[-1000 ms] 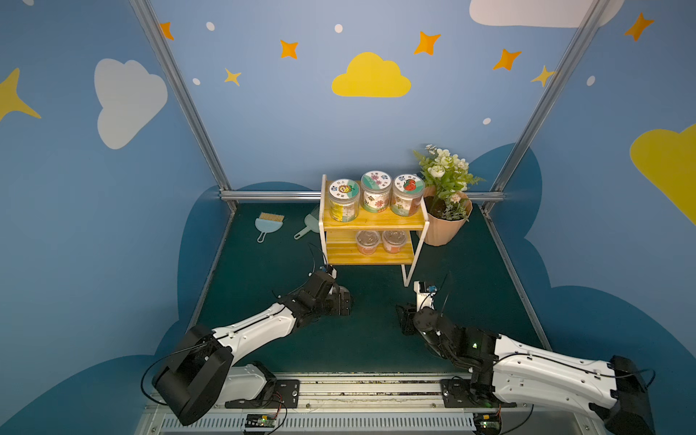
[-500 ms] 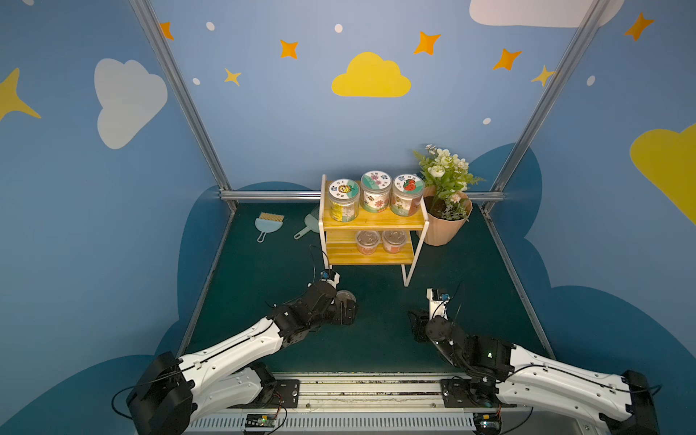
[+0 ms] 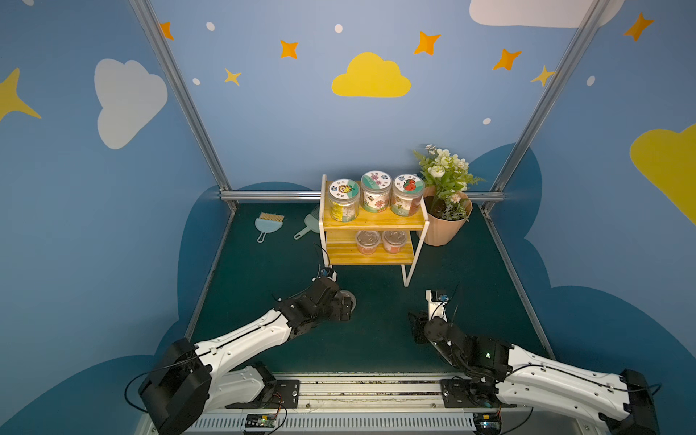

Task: Place the seed container on the shelf
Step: Pick up the seed jar at the center of the board.

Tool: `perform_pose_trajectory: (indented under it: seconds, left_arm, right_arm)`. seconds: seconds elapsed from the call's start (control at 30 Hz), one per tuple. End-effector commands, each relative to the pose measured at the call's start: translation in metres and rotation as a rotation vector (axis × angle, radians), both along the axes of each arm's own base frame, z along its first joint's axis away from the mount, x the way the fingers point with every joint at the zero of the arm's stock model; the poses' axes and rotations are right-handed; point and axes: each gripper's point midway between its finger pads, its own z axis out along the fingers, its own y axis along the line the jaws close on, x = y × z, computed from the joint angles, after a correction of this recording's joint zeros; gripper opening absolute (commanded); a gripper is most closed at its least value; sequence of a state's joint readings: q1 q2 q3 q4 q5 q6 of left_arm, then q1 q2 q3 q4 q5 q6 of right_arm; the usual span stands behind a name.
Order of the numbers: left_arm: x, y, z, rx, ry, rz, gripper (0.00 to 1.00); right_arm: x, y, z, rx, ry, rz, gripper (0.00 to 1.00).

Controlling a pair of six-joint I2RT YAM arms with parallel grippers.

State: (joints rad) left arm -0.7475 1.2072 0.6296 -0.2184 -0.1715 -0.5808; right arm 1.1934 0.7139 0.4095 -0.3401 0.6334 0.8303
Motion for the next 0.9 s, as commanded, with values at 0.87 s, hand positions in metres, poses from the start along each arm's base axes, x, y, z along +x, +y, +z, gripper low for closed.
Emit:
perform_pose_trajectory:
  seconds: [0.87]
  left_arm:
    - [-0.018,-0.035,-0.004,-0.108,0.117,-0.096,1.00]
  right_arm:
    - [-0.009,0.008,-0.013,-0.004,0.030,0.063,0.46]
